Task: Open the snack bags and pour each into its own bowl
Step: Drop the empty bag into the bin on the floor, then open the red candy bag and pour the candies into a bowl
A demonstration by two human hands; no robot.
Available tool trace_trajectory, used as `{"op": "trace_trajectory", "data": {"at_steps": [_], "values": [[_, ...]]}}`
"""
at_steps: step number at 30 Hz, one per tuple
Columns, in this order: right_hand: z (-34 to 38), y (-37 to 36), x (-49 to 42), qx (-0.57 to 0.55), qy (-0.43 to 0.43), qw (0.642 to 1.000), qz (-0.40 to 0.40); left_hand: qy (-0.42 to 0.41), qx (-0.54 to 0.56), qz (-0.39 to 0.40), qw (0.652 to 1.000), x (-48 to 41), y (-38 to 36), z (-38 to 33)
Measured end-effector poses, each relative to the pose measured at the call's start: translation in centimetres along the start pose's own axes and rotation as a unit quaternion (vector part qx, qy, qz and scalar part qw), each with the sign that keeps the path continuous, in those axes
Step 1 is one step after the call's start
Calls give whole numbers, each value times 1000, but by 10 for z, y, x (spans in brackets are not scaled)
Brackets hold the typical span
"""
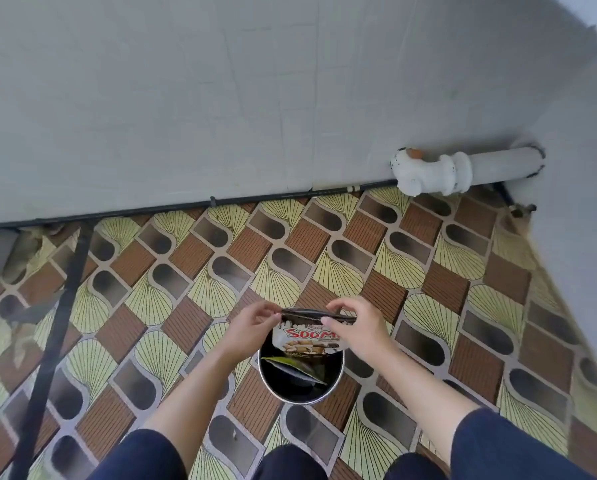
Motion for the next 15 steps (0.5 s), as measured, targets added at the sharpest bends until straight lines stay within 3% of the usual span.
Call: {"op": "trace_trajectory", "data": {"at_steps": [8, 15], "values": [[178, 113, 102, 3, 33, 999, -25, -97, -93, -13, 991, 111, 98, -213], [291, 226, 205, 30, 112, 990, -79, -219, -145, -6, 965, 191, 118, -387]]}}
Point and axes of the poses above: each hand's wrist, its own x-axis away from the middle knuckle, its own y-axis out of the back of the hand, z = x × y, the point moved 6 cm from there along -x, towards the middle knuckle, and after that the axes turned 4 degrees about -y, right-handed, at the moved point
